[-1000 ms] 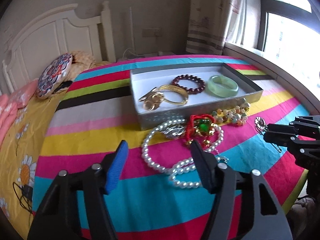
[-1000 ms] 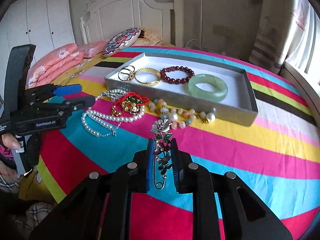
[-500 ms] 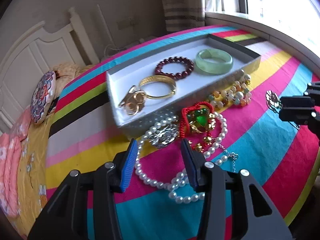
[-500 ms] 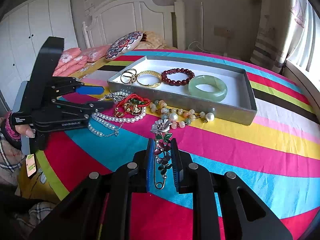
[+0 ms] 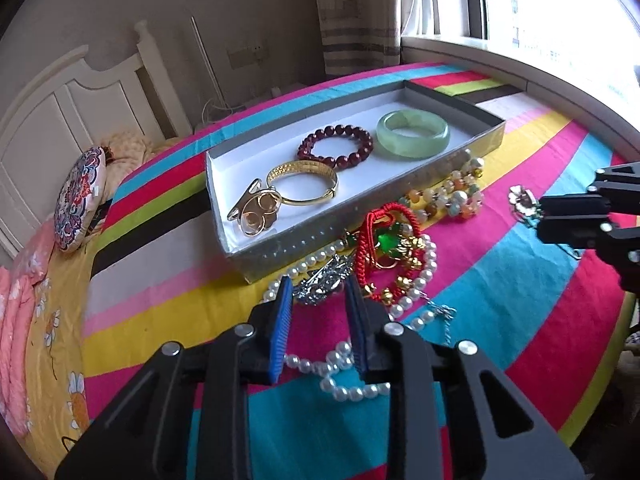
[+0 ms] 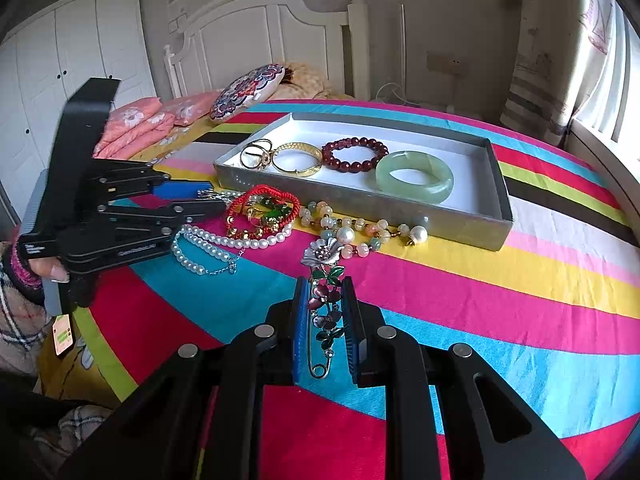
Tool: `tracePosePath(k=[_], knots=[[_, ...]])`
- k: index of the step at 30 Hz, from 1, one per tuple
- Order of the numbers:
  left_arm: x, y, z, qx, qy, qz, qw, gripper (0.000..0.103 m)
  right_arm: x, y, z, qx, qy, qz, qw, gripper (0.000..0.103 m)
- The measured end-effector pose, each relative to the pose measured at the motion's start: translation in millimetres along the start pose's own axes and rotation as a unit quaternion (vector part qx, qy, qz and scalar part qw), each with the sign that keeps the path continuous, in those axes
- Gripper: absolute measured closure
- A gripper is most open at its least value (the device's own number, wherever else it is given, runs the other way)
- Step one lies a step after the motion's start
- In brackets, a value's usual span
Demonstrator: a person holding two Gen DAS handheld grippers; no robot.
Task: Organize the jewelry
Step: 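Hold brooch pin with right gripper while left gripper reaches into pearl necklaces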
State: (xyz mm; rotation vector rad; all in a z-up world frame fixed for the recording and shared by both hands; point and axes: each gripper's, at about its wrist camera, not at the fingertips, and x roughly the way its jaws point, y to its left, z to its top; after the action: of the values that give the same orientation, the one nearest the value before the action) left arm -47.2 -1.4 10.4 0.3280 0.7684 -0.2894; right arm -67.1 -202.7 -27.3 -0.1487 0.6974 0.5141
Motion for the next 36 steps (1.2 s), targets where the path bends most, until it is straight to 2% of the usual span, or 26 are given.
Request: tracePosePath(k=[5, 8, 9, 12, 16, 19, 20, 21, 23, 30, 33, 36], knots=[[-9, -3, -6, 0.006, -0.003, 0.007, 1.0000, 0.077, -2, 0, 0, -0.001, -0.002, 0.001, 1.000, 0.084], [-14, -1, -12, 0.004, -0.001, 0.032, 0.9995, 0.078, -2, 0, 0, -0.001, -0.004, 0.000, 1.000, 0.084], [-16, 1, -14, 0.002, -0.001, 0.039, 0.9992, 0.091, -2, 0, 0, 0.000, -0.004, 0.000, 1.000, 0.084], [-22, 15, -16, -0.027, -0.001, 0.062, 0.9977, 0.094, -2, 0, 0, -0.002, -0.003, 0.000, 1.000, 0.084], [-32, 34, -16, -0.068, -0.015, 0.033, 0.9970, 0.094, -3, 1, 0, -0.003, -0.003, 0.000, 1.000, 0.084], [-31, 37, -17, -0.072, -0.012, 0.018, 0.9972, 0.093, -2, 1, -1, -0.002, -0.003, 0.001, 1.000, 0.084], [-30, 37, -18, -0.075, -0.011, 0.018, 0.9970, 0.088, -2, 1, -1, -0.001, -0.003, 0.001, 1.000, 0.084], [-29, 38, -19, -0.079, -0.008, 0.016, 0.9967, 0.072, -2, 2, -1, -0.001, -0.003, 0.001, 1.000, 0.084], [-27, 40, -23, -0.089, -0.009, 0.012, 0.9959, 0.053, -2, 2, -1, -0.001, -0.002, 0.002, 1.000, 0.084], [-1, 48, -26, -0.103, 0.019, -0.003, 0.9945, 0.051, -1, 1, -1, 0.000, 0.000, 0.002, 1.000, 0.084], [10, 55, -23, -0.119, 0.037, -0.026, 0.9918, 0.051, -1, 1, -2, 0.001, 0.000, 0.002, 1.000, 0.084], [17, 60, -19, -0.119, 0.043, -0.021, 0.9918, 0.051, 0, 1, -2, -0.001, 0.001, 0.002, 1.000, 0.084]])
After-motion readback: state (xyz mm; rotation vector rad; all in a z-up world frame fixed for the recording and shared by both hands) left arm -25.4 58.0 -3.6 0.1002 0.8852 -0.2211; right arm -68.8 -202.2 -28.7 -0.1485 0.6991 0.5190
